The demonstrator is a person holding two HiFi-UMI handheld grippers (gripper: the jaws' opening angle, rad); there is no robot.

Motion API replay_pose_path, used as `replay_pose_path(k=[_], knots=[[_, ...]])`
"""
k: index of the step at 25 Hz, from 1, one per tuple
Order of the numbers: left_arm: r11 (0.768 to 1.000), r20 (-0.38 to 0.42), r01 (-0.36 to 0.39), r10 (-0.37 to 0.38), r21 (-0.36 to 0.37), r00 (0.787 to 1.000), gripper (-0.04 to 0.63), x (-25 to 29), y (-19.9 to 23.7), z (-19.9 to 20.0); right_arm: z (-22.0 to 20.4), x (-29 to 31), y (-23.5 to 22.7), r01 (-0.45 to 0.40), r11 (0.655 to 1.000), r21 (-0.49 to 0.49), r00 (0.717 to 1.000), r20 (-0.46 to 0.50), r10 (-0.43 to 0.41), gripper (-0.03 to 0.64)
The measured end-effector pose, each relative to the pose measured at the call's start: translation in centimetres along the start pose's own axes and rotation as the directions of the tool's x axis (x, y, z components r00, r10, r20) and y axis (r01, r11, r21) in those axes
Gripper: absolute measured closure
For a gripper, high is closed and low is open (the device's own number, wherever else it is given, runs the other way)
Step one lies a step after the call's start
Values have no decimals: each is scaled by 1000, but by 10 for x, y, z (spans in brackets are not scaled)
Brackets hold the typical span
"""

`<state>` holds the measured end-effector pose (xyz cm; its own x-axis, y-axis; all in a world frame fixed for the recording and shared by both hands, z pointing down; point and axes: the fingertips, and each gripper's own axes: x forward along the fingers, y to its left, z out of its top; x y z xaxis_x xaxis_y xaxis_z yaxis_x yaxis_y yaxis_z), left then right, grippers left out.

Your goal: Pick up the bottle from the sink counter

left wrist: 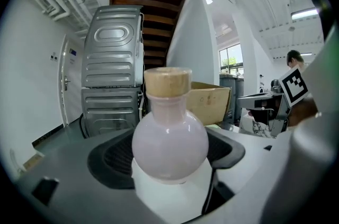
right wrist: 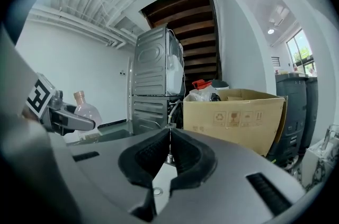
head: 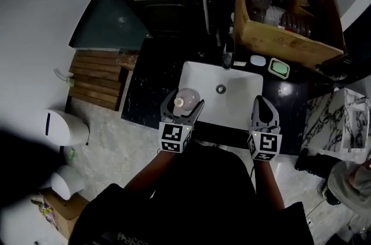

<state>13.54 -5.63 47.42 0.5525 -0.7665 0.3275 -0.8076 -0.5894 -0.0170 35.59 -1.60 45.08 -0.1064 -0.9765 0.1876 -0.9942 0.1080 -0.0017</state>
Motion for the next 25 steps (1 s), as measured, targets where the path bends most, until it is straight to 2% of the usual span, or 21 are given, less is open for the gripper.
replay_pose_path(k=[9, 25], knots=[[1000, 34, -16, 17, -23, 999, 212, 4, 17, 11, 9, 9, -4, 27, 1000, -12, 1000, 16, -26, 580], [1000, 37, -1, 2, -25, 999, 212, 13, 49, 14, 17, 28, 10, 50, 999, -5, 999, 21, -50, 580]])
